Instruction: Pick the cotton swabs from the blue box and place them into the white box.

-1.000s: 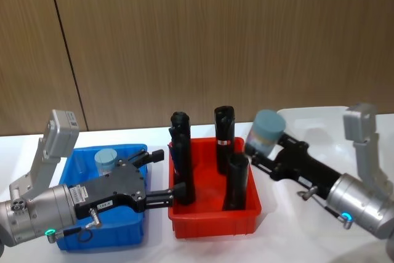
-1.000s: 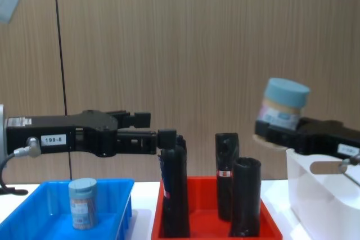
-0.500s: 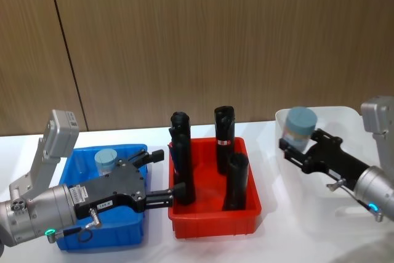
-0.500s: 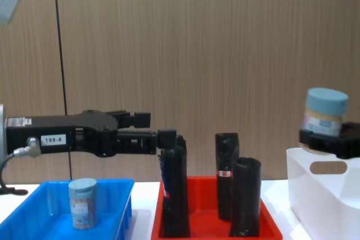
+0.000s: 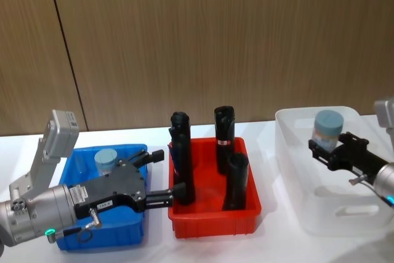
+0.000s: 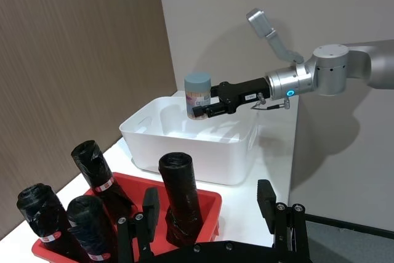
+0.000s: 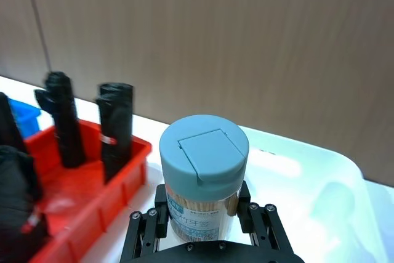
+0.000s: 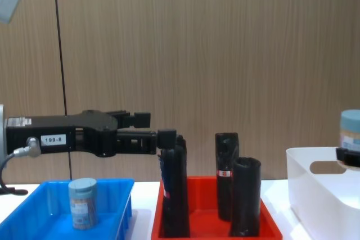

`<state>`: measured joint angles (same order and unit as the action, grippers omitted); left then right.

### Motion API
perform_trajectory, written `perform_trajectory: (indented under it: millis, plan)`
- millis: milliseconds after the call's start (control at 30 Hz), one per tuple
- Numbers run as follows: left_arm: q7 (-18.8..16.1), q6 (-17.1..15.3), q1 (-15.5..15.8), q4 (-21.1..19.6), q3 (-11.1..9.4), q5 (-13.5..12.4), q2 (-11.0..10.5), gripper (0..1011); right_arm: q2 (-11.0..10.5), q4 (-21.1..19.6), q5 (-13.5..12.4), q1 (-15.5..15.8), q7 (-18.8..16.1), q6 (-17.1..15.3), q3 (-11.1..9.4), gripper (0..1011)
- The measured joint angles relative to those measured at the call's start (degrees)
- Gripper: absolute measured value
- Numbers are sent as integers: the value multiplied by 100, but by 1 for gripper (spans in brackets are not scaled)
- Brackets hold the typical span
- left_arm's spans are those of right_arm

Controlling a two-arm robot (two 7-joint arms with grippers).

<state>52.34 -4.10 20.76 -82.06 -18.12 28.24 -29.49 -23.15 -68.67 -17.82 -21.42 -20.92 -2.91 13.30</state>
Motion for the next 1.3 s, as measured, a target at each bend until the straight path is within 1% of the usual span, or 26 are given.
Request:
perform_trajectory:
  millis: [67,100,167,267,300,333,433,567,733,800,900,933,1300]
  plan:
    - [0,0,0,0,0,0,0,1004,-1,127,21,-63,18,-34,-25,626]
    - [0,0,0,0,0,0,0,1004,-1,127,21,-63,18,-34,-25,626]
    - [0,0,0,0,0,0,0,1004,-2,265,57,-138,40,-81,-49,694]
    - [0,0,0,0,0,0,0,1004,-2,361,75,-179,52,-107,-64,775]
    - [0,0,0,0,0,0,0,1004,-2,406,93,-203,57,-123,-73,826]
    - [0,0,0,0,0,0,0,1004,-2,425,96,-218,59,-129,-76,826]
    - [0,0,0,0,0,0,0,1004,-3,488,113,-250,65,-147,-92,932]
    - [0,0,0,0,0,0,0,1004,-6,519,134,-268,72,-161,-99,1002]
    - [-58,1,-7,-8,-7,-18,8,1004,-3,480,134,-244,95,-161,-99,1001]
    - [-106,3,-14,-19,-16,-32,15,1004,4,410,134,-199,124,-160,-99,1001]
    - [-295,15,-40,-60,-45,-89,43,1004,19,260,134,-99,187,-151,-98,1001]
    - [-295,15,-40,-60,-45,-89,43,1004,24,215,134,-70,205,-147,-97,1001]
    - [-1151,73,-160,-247,-175,-369,170,1004,111,-621,134,484,568,-88,-82,1002]
